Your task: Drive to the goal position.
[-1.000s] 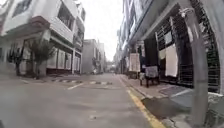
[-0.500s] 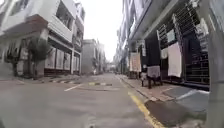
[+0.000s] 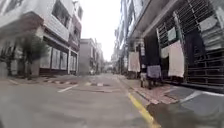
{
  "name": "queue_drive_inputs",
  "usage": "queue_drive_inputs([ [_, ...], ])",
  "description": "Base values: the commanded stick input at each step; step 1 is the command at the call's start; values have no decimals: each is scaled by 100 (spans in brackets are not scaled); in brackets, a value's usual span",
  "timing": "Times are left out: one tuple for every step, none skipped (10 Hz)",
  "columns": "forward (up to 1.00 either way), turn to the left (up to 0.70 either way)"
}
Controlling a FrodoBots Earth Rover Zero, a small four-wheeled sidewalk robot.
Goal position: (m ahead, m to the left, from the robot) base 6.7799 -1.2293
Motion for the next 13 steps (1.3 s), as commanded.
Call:
queue_drive_inputs([
  [49,0],
  [49,0],
  [49,0],
  [49,0],
  [49,0],
  [49,0],
  [49,0],
  [49,0],
  [49,0],
  [49,0],
  [49,0],
  [49,0],
  [49,0],
])
